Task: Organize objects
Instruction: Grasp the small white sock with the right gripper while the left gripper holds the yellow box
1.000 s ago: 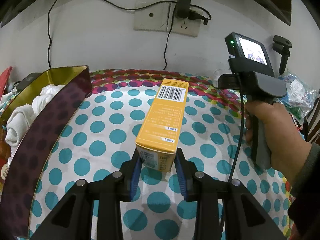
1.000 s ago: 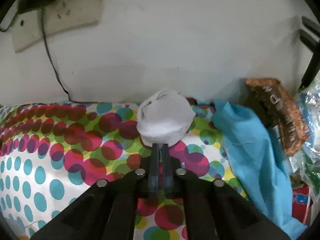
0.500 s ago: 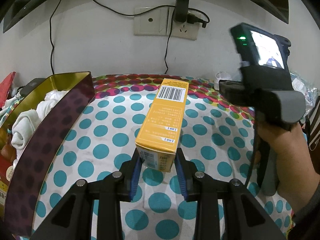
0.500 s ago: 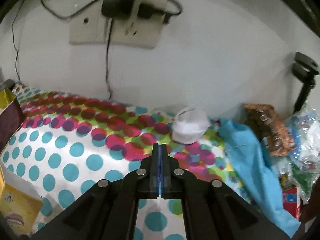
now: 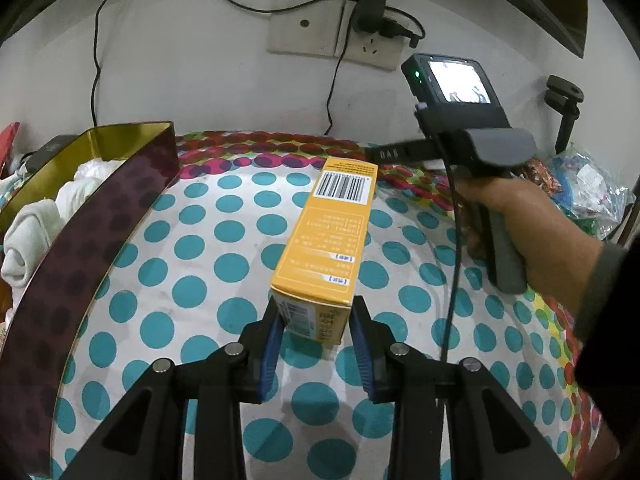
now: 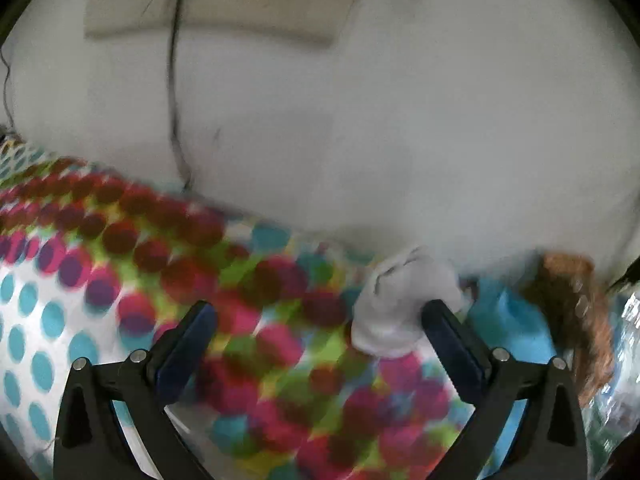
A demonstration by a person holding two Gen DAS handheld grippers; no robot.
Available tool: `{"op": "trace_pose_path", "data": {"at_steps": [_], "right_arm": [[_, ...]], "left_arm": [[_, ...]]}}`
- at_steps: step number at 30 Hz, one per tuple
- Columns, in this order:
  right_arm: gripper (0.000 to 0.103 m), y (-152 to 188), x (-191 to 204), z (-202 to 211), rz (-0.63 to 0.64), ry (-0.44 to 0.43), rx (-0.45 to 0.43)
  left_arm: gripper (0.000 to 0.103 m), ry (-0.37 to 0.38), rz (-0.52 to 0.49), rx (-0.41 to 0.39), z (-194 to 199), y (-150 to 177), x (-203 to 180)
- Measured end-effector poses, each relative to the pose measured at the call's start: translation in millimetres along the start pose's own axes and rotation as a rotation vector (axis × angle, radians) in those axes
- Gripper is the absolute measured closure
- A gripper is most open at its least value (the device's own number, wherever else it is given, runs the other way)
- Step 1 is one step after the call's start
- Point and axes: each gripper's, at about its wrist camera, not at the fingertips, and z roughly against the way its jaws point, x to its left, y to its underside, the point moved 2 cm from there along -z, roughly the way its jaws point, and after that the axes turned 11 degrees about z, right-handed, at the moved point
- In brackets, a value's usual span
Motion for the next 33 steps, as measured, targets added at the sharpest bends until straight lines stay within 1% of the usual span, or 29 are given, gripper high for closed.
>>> {"op": "trace_pose_path", "data": {"at_steps": [1, 2, 3, 4, 5, 6, 7, 8, 9, 10, 11, 12, 14, 15, 17, 18, 19, 20, 21, 22, 23, 24, 25, 27, 28, 30, 31, 32, 33], "right_arm": [[0.007, -1, -4, -2, -0.014, -0.02, -0.005], [0.012, -1, -6, -2, -0.02, -0.044, -0.012], [0.054, -1, -6, 2, -0.02, -0.042, -0.03], [0.098, 0, -8, 10, -0.021, 0.0, -0.067], [0.097, 3, -12, 11, -0.055, -0.026, -0.058], [0.103, 8, -13, 6, -0.085, -0.09, -0.025], [0.103, 12, -12, 5, -0.086, -0.112, 0.003], [0.103, 14, -14, 15, -0.09, -0.081, -0.04], [0.103, 16, -14, 21, -0.094, -0.07, -0.057], [0.103, 21, -13, 25, -0.096, -0.076, -0.052], [0.103, 25, -11, 31, -0.092, -0.06, -0.057], [0.103, 31, -12, 45, -0.11, -0.051, -0.094], [0.103, 48, -13, 65, -0.16, -0.111, -0.13], [0.103, 58, -18, 77, -0.183, -0.134, -0.165], [0.101, 76, -34, 94, -0.266, -0.21, -0.224], [0.094, 89, -49, 98, -0.336, -0.274, -0.241], [0.076, 91, -56, 96, -0.365, -0.299, -0.245], [0.061, 95, -65, 93, -0.377, -0.306, -0.254], [0.024, 94, -67, 94, -0.366, -0.289, -0.265], [0.01, 86, -62, 87, -0.343, -0.237, -0.276], [0.01, 85, -60, 93, -0.333, -0.192, -0.305], [0.005, 82, -61, 97, -0.331, -0.181, -0.342], [0.0, 73, -61, 92, -0.34, -0.186, -0.353], [0.0, 51, -55, 78, -0.349, -0.211, -0.325], [0.0, 35, -49, 67, -0.333, -0.214, -0.278], [0.0, 3, -41, 39, -0.305, -0.167, -0.157], [0.001, -4, -36, 28, -0.306, -0.161, -0.128], [0.002, -15, -29, 11, -0.298, -0.132, -0.081], [0.003, -22, -24, -7, -0.294, -0.082, -0.018]], "left_arm": [[0.07, -0.001, -0.008, -0.004, 1, 0, -2], [0.07, -0.003, -0.017, -0.006, 1, 1, -3], [0.07, -0.004, -0.027, -0.008, 2, 1, -5], [0.07, -0.005, -0.033, -0.008, 2, 2, -6], [0.07, -0.008, -0.034, -0.007, 0, 1, -6], [0.07, -0.01, -0.034, -0.005, 0, 0, -5], [0.07, -0.013, -0.029, -0.006, 0, 0, -4], [0.07, -0.016, -0.026, -0.008, 0, 0, -4], [0.07, -0.019, -0.02, -0.01, 0, -1, -3], [0.07, -0.022, -0.017, -0.012, 1, -1, -2], [0.07, -0.028, -0.017, -0.019, 2, -1, -2], [0.07, -0.032, -0.02, -0.026, 3, -1, -3], [0.07, -0.036, -0.036, -0.042, 6, 0, -6], [0.07, -0.036, -0.044, -0.046, 7, 0, -7], [0.07, -0.034, -0.052, -0.045, 7, 0, -9], [0.07, -0.03, -0.05, -0.044, 7, 0, -8], [0.07, -0.024, -0.044, -0.041, 7, -1, -7], [0.07, -0.021, -0.04, -0.038, 6, -1, -6], [0.07, -0.016, -0.034, -0.031, 5, -1, -5], [0.07, -0.012, -0.029, -0.023, 4, -1, -4], [0.07, -0.005, -0.026, -0.013, 2, -2, -3], [0.07, 0.002, -0.023, -0.002, 0, -2, -2], [0.07, 0.007, -0.021, 0.005, -2, -1, -2], [0.07, 0.02, -0.02, 0.009, -2, -1, -2], [0.07, 0.026, -0.02, 0.007, -1, -1, -2], [0.07, 0.037, -0.009, -0.005, 2, -1, 0], [0.07, 0.041, -0.003, -0.007, 2, -2, 0], [0.07, 0.043, 0.003, -0.003, 1, -2, 1], [0.07, 0.044, 0.005, 0.002, 0, -2, 2]]}}
